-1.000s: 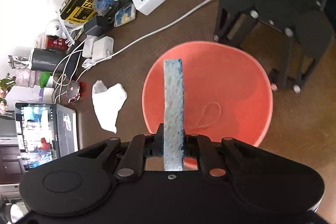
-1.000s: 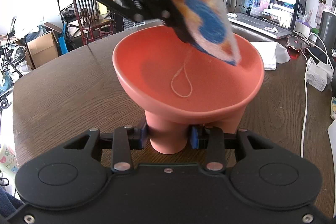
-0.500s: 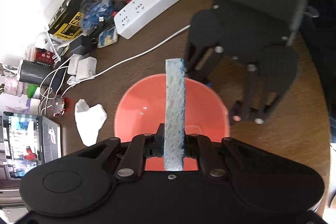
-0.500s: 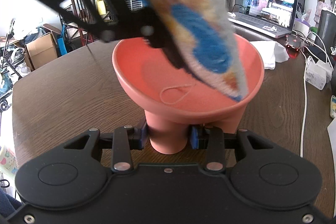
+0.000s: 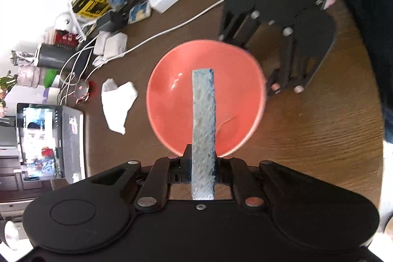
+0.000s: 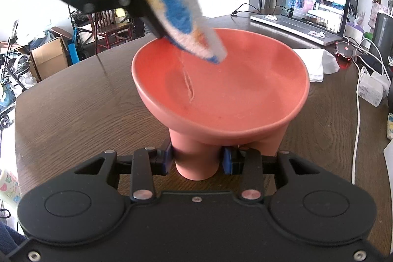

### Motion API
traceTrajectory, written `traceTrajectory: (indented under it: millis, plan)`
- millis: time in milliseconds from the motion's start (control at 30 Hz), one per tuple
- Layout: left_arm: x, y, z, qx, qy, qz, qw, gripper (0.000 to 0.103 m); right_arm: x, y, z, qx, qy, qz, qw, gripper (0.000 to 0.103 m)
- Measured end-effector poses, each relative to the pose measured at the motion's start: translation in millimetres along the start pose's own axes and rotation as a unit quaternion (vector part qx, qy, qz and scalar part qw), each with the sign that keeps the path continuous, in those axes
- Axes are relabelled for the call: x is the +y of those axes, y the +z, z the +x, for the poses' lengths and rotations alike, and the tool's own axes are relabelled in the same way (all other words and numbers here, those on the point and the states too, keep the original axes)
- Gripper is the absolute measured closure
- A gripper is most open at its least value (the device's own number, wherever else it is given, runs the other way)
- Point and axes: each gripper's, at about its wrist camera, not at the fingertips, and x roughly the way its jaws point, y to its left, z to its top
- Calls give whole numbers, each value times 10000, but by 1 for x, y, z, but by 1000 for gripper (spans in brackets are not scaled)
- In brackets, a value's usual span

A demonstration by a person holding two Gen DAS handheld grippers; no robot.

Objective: Clean bowl
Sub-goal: 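Keep scrubbing around the bowl's inner rim with the left gripper, then rub the sponge edge along the bowl's inner wall with the left gripper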

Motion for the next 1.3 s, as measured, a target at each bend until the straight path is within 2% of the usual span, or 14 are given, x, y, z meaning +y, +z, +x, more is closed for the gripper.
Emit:
traceTrajectory:
  millis: [300,533,800,1100,1300]
  plan:
    - [22,19,42,38,-196,96,9998,92,-1,-1,0,3,-24,-14,10000,60]
    - [5,34,52,53,-422,478,9980,92,-1,0,-1,-2,-26,15,10000,60]
    - [-14,39,28,-209,-556,517,9969,92,-1,1,-2,-4,-24,26,10000,60]
    - [-33,29,-5,-222,-431,517,9975,92,0,0,-3,0,-7,-1,10000,60]
    - [-26,17,-11,71,-166,485,9987,92,-2,1,0,3,-6,-8,10000,60]
